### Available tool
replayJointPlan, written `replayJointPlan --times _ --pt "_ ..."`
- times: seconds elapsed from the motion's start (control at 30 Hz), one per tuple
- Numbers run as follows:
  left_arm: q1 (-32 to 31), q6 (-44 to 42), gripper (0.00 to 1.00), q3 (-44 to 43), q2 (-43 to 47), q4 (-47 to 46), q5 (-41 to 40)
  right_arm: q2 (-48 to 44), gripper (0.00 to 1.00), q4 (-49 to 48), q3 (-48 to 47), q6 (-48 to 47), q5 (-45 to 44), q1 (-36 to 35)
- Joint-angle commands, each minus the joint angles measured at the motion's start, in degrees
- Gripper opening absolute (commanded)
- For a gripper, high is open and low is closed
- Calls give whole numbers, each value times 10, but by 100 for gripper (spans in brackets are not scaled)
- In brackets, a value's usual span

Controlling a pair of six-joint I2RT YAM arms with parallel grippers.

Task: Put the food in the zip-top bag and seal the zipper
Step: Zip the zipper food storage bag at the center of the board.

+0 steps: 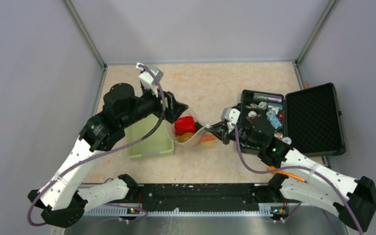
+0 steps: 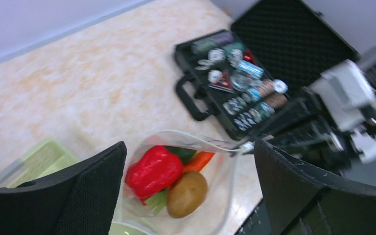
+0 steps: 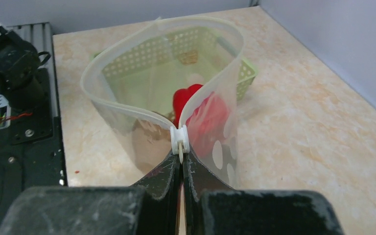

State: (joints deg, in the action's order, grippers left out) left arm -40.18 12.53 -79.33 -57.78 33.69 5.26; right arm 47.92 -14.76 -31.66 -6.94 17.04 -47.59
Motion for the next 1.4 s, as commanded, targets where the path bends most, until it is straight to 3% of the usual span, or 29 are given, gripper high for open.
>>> replayJointPlan --times 0.0,0.3,0.67,0.9,1.13,1.3,1.37 --pt "0 -71 99 10 -24 -21 183 29 0 91 -85 -22 101 9" --pt "-9 -196 93 109 5 -164 306 54 0 138 -154 -16 190 41" --pt "-55 -260 75 51 -89 -126 363 25 0 146 -147 -11 167 58" --pt "-96 -339 51 47 -131 -82 299 3 0 138 -121 4 159 60" --pt "-98 -334 43 73 -113 -128 284 -11 0 145 -111 -2 145 61" --pt "-98 -339 14 58 -125 -111 289 -12 0 144 -106 -1 141 61" --pt "-98 -344 13 48 -135 -92 293 -15 0 136 -102 2 141 61"
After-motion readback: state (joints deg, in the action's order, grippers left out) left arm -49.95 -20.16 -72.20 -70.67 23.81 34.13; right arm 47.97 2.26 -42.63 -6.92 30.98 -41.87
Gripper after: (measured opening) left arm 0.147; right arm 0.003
